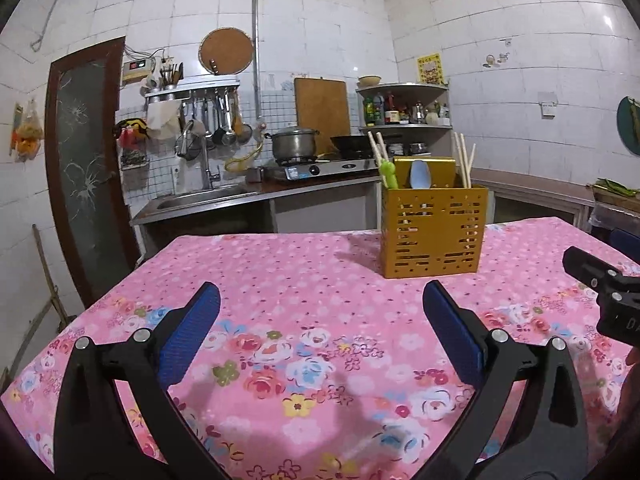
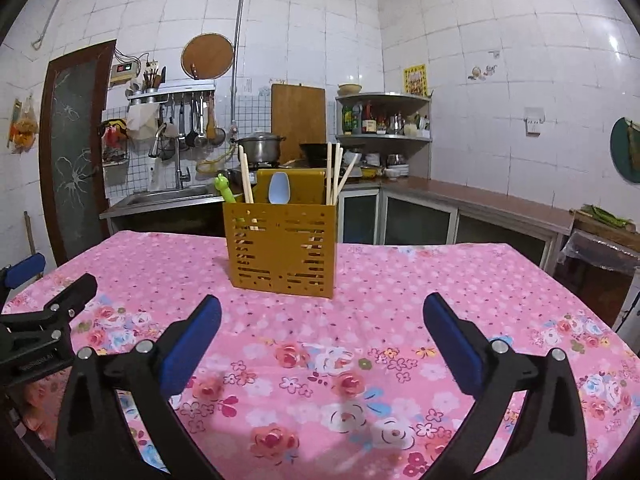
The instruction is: Organize utensils
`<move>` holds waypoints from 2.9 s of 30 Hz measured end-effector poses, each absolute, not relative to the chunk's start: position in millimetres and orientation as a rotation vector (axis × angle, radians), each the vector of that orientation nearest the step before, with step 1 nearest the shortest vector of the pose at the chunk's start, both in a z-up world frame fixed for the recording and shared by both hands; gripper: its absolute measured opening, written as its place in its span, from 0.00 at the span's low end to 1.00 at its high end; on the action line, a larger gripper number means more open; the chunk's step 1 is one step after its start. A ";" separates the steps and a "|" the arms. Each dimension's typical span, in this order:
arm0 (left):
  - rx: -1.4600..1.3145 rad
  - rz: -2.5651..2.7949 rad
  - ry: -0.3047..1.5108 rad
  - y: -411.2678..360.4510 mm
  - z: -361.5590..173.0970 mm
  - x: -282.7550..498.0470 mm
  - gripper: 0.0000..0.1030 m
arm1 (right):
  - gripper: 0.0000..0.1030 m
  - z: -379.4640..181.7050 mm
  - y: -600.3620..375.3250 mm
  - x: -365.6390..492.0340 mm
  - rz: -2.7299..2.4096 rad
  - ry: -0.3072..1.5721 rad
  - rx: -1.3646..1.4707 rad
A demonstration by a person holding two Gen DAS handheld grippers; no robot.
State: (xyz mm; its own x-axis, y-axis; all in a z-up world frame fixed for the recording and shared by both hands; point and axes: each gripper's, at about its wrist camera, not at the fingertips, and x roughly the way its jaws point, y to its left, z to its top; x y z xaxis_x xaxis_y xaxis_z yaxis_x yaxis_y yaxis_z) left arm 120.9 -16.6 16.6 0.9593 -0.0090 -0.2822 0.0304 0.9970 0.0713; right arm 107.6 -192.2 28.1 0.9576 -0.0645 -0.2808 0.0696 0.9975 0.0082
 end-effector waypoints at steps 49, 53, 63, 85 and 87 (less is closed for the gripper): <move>0.057 -0.009 0.256 -11.5 13.7 115.6 0.95 | 0.96 15.4 -202.2 101.9 -0.122 0.276 0.049; 0.056 -0.009 0.256 -11.7 13.9 115.3 0.95 | 0.96 15.3 -202.3 101.9 -0.122 0.276 0.048; 0.056 -0.009 0.255 -11.7 14.0 115.3 0.95 | 0.96 16.1 -201.8 101.6 -0.121 0.276 0.046; 0.062 -0.012 0.244 -13.6 16.9 111.9 0.95 | 0.96 16.3 -201.6 101.4 -0.121 0.276 0.045; 0.062 -0.012 0.244 -13.6 17.3 111.7 0.95 | 0.96 16.3 -201.5 101.4 -0.121 0.275 0.045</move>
